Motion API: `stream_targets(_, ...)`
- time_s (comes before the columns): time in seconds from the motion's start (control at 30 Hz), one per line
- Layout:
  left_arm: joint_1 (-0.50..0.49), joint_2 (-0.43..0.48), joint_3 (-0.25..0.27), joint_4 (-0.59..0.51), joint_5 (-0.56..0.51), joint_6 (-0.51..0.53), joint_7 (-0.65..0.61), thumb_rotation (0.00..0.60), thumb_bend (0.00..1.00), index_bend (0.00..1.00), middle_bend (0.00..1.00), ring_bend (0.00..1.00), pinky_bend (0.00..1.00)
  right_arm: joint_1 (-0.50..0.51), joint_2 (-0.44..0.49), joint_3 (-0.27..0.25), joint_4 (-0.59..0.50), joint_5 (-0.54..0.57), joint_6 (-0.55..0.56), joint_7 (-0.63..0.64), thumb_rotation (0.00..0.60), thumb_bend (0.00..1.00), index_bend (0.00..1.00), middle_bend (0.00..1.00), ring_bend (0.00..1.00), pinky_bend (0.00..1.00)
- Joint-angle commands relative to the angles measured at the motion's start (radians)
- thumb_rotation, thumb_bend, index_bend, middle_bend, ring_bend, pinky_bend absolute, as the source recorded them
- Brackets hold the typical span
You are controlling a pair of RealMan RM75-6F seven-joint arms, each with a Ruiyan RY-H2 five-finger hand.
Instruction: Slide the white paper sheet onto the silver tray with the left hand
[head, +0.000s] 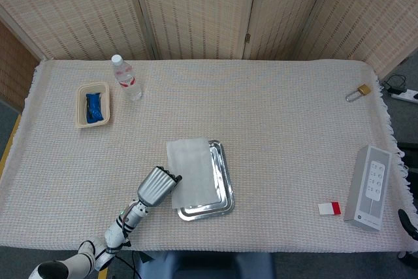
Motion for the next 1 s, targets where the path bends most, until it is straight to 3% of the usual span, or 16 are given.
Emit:
stream_targets(0.03,0.009,0.008,0.012,-0.029,0.014,0.003,0.003,0.600,0.64,0.71,1.00,1.00,1.00,-0.004,-0.005,-0.005,0.006,-0.019,0.011,-0.004,0.600,0.40,0.00,0.00,0.00,0.00)
stream_targets(0.3,0.009,-0.006,0.009,-0.056,0.026,-0.008,0.015,0.600,0.64,0.70,1.00,1.00,1.00,-0.006,-0.007,-0.006,0.017,-0.025,0.025,0.012,0.600,0.40,0.00,0.00,0.00,0.00)
stream_targets(0.47,0.010,-0.009,-0.002,-0.070,0.021,-0.015,0.006,0.600,0.63,0.61,1.00,1.00,1.00,-0.003,-0.007,-0.008,0.016,-0.027,0.018,0.009,0.600,0.40,0.00,0.00,0.00,0.00)
stream_targets(0.53,0.011,-0.011,-0.005,-0.073,0.021,-0.019,0.011,0.600,0.58,0.58,1.00,1.00,1.00,-0.003,-0.007,-0.008,0.016,-0.027,0.019,0.007,0.600,0.40,0.00,0.00,0.00,0.00)
stream_targets(0.7,0.016,-0.012,-0.014,-0.086,0.016,-0.025,0.029,0.600,0.28,0.49,1.00,1.00,1.00,-0.003,-0.007,-0.009,0.015,-0.027,0.020,0.006,0.600,0.40,0.00,0.00,0.00,0.00)
stream_targets(0.77,0.017,-0.011,-0.022,-0.094,0.011,-0.027,0.038,0.600,0.21,0.44,1.00,1.00,1.00,-0.003,-0.007,-0.009,0.015,-0.029,0.019,0.005,0.600,0.40,0.00,0.00,0.00,0.00)
stream_targets(0.9,0.018,-0.005,-0.030,-0.112,0.011,-0.022,0.040,0.600,0.16,0.34,1.00,1.00,1.00,-0.002,-0.008,-0.009,0.013,-0.027,0.019,0.001,0.600,0.40,0.00,0.00,0.00,0.00)
stream_targets(1.0,0.020,0.002,-0.033,-0.122,0.010,-0.026,0.049,0.600,0.16,0.32,1.00,1.00,1.00,-0.001,-0.008,-0.009,0.011,-0.026,0.016,-0.002,0.600,0.40,0.00,0.00,0.00,0.00)
